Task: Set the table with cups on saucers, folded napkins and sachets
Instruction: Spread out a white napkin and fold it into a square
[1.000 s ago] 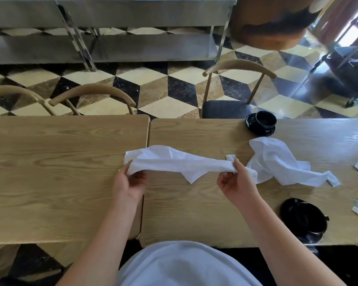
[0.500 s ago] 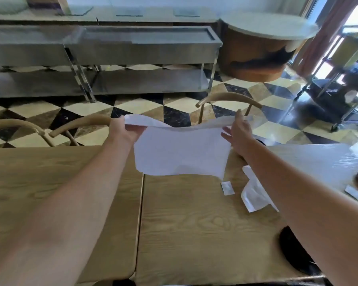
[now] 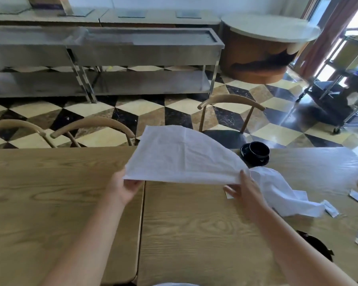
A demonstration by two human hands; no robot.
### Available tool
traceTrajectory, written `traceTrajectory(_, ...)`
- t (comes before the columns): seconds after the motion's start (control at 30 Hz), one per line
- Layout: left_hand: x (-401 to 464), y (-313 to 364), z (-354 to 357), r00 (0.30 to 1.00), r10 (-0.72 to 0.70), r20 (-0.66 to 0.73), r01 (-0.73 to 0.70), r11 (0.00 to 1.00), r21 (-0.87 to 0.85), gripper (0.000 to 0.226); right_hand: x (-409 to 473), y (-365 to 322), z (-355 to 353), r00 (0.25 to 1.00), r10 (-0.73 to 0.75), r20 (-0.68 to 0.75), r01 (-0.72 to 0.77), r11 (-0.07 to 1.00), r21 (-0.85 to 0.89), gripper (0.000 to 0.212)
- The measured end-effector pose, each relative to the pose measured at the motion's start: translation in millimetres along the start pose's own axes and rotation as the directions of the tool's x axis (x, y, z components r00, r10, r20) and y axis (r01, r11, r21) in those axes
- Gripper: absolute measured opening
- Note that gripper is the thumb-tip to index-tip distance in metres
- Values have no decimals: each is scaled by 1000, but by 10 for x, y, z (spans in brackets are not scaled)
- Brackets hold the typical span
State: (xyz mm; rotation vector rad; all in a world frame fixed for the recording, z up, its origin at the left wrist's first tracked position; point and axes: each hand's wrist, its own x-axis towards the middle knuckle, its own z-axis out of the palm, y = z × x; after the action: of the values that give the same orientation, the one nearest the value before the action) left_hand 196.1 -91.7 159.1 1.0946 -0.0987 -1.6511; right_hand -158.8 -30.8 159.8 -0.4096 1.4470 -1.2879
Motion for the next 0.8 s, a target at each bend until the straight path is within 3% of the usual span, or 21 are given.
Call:
traceTrajectory(0.13,-57,-690,-819,955,-106,-278,139,985,102,24,-167,838,-421,960,279,-37,-281,956,-90,26)
traceTrajectory(0.23,-226,-1120,-1295,921,-176,-348,261,941,215,19,-336,1273,-692,906,395,-153,-412,906,-98,24)
traceTrajectory(0.33,-420,-1391,-1614,869,-263,-419,366,912,187,14,-482,1568,-883,848,476,-232,-511,851,-124,17)
traceTrajectory(0.6,-635,-1542,-1925,816,-309,-489,447,873,194,10,-796,1957,-1140,759,561,-329,-633,754,-176,6)
traceTrajectory(0.8,-696,-1557,-1953,758,-283,-588,500,831,244,11,-809,1904,-1182,759,562,-330,-634,754,-174,7)
